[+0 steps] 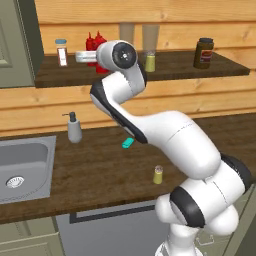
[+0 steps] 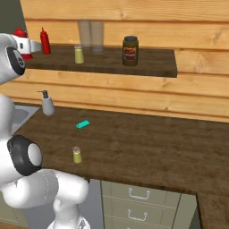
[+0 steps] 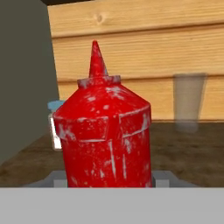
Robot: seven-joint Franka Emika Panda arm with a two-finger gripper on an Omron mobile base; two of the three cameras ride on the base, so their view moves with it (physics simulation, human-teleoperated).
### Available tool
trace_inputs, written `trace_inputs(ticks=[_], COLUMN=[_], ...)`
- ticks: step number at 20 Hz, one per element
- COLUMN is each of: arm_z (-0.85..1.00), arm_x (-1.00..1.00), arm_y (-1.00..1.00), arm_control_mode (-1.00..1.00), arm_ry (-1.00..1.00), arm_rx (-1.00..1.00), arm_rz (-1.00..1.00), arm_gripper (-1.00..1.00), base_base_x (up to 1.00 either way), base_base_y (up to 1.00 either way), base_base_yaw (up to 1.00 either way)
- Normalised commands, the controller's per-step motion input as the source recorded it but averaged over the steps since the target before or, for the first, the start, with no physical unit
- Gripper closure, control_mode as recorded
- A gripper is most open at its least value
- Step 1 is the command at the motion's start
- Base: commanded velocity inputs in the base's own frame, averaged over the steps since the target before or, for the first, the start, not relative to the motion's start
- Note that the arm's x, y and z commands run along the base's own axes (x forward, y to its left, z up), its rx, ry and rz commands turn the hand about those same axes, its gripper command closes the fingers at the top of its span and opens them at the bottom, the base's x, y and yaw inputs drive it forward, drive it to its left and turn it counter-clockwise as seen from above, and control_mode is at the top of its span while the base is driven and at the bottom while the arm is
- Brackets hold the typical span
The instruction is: Put the shaker and condiment bottle from the counter next to their counterparts in the cabinet.
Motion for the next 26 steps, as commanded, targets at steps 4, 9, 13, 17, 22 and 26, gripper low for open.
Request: trace_inputs(ticks=[4,9,13,17,22,26], arm_z=[-0.07,-0.2,-0.13,-0.14,-0.2,-0.12], arm_x=[0.29,0.22,0.25,0.27,0.31,0.32], arm_y=[0.0,0.08,0.06,0.06,0.1,0.09], arm_control_mode=[-1.0,-1.0,-1.0,-1.0,-1.0,-1.0], arm_ry=[0.0,0.0,0.0,0.0,0.0,0.0], arm_rx=[0.0,0.0,0.04,0.03,0.01,0.0], arm_rz=[-0.03,0.0,0.0,0.0,0.0,0.0], arm_gripper=[1.0,1.0,1.0,1.0,1.0,1.0], base_base_x=[0.0,0.0,0.0,0.0,0.0,0.0], base_base_y=[0.0,0.0,0.0,0.0,0.0,0.0], base_base_yaw=[0.0,0.0,0.0,0.0,0.0,0.0])
